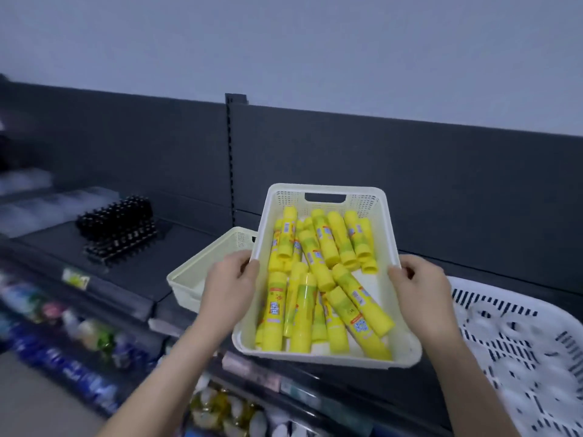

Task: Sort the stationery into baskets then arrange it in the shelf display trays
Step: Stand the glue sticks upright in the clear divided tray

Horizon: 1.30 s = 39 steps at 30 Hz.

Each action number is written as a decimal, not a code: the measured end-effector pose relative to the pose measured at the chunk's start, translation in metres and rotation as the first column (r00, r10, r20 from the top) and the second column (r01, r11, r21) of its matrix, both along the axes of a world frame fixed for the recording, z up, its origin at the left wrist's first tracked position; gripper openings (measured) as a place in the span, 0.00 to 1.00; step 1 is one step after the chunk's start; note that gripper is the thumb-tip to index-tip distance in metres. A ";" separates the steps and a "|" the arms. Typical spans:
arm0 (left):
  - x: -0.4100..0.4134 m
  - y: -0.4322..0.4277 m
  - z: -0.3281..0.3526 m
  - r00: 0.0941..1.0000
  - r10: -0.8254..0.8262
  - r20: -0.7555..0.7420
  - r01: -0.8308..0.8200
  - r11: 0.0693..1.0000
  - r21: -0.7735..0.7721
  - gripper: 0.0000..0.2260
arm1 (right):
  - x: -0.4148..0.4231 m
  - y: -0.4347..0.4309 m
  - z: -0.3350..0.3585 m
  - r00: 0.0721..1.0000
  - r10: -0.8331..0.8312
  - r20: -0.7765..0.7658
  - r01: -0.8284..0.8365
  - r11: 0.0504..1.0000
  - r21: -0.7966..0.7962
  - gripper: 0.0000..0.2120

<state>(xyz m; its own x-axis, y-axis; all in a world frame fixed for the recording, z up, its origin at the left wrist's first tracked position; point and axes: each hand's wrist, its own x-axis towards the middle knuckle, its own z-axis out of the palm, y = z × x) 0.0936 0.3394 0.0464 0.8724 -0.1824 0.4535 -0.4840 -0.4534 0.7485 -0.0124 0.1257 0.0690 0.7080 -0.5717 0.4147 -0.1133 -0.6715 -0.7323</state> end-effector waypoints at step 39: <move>0.278 0.612 -0.069 0.852 0.508 -0.130 -0.486 0.858 0.165 0.17 | 0.386 0.583 -0.082 0.855 0.488 -0.174 -0.469 0.872 0.140 0.12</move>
<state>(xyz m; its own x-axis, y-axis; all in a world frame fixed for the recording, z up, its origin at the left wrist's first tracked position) 0.3719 0.9516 -0.0230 0.9202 0.2515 0.2998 -0.0454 -0.6924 0.7201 0.3733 0.7090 -0.0129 0.9649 -0.1686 0.2014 0.0575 -0.6128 -0.7882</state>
